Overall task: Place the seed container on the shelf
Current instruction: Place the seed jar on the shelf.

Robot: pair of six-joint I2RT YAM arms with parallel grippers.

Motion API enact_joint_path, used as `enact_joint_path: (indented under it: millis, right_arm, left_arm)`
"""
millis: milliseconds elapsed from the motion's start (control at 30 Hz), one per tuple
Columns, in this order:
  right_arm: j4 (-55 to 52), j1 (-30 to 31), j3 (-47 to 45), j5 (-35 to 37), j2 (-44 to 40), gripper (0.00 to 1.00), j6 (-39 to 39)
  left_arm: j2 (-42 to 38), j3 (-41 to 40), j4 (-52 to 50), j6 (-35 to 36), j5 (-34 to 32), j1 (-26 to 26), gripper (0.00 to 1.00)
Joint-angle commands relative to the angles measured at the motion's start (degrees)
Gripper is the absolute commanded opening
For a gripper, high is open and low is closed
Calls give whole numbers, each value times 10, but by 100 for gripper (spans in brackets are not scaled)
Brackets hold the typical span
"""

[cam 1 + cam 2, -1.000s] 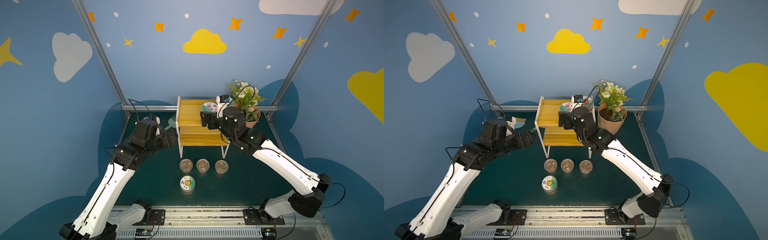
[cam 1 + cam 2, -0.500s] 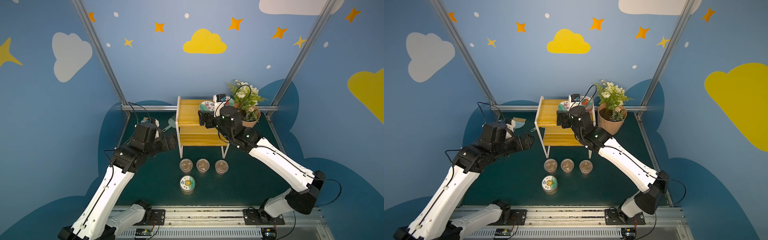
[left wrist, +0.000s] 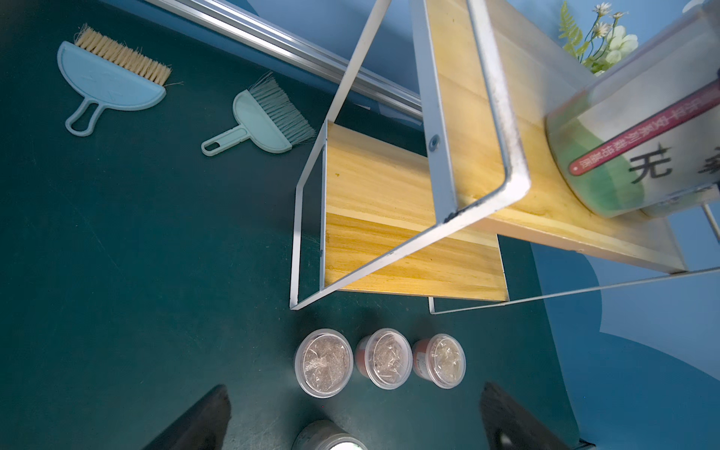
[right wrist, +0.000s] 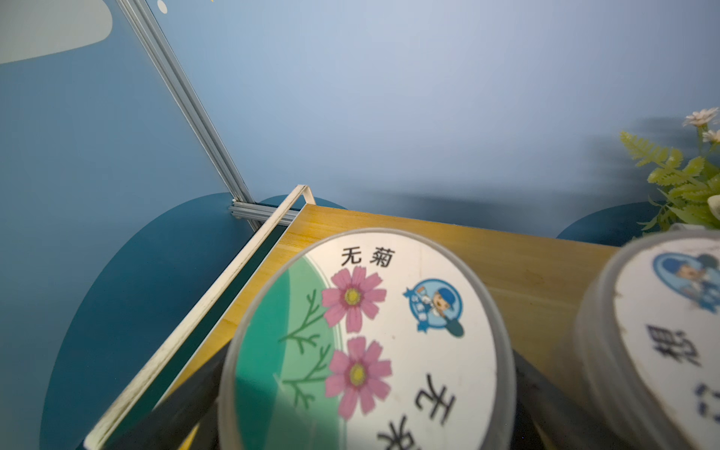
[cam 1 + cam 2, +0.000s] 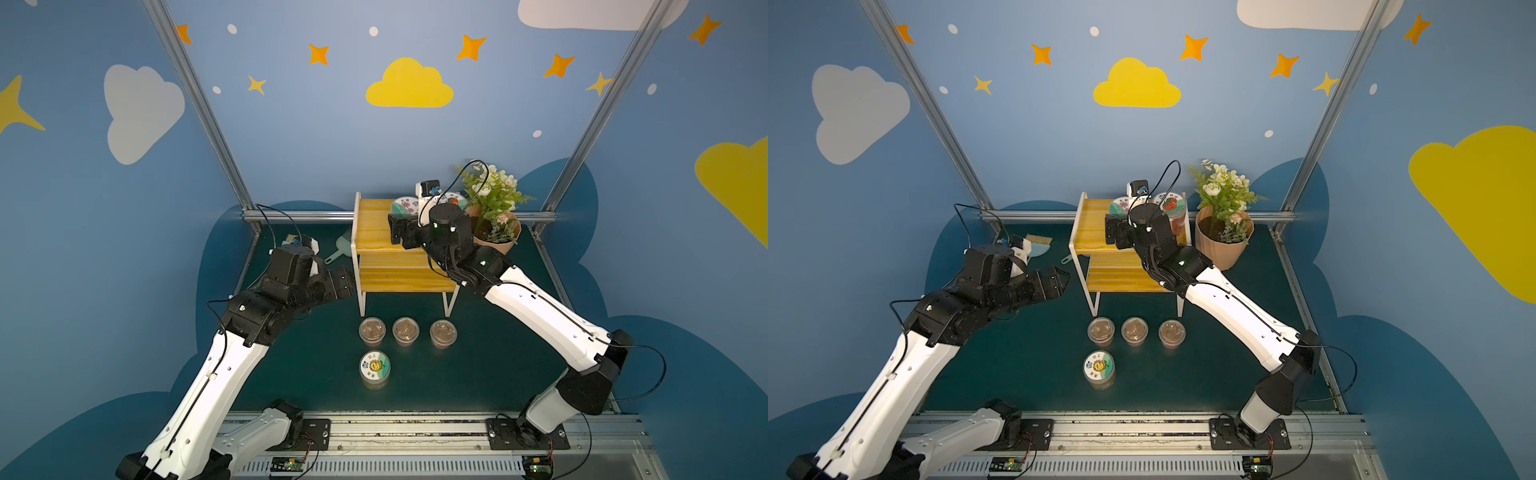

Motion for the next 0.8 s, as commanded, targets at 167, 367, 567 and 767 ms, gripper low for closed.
enact_joint_path:
  millis: [167,367,567,767]
  right_arm:
    - [2,-3,19,9,-23,96,-47]
    - [-9,-3,47,8,-24,96,-78]
    - [-26,-2,71,8,-32,96,-92]
    - [-100,14,100,11,-60,96,-76]
  left_arm:
    - [-25,-19,-15,3,10,4,100]
    - [-32,-22,-32,2,8,5,100]
    - [-35,-30,-38,-6,18,5,100]
    - [-49,-38,-66,-15,22,4,100]
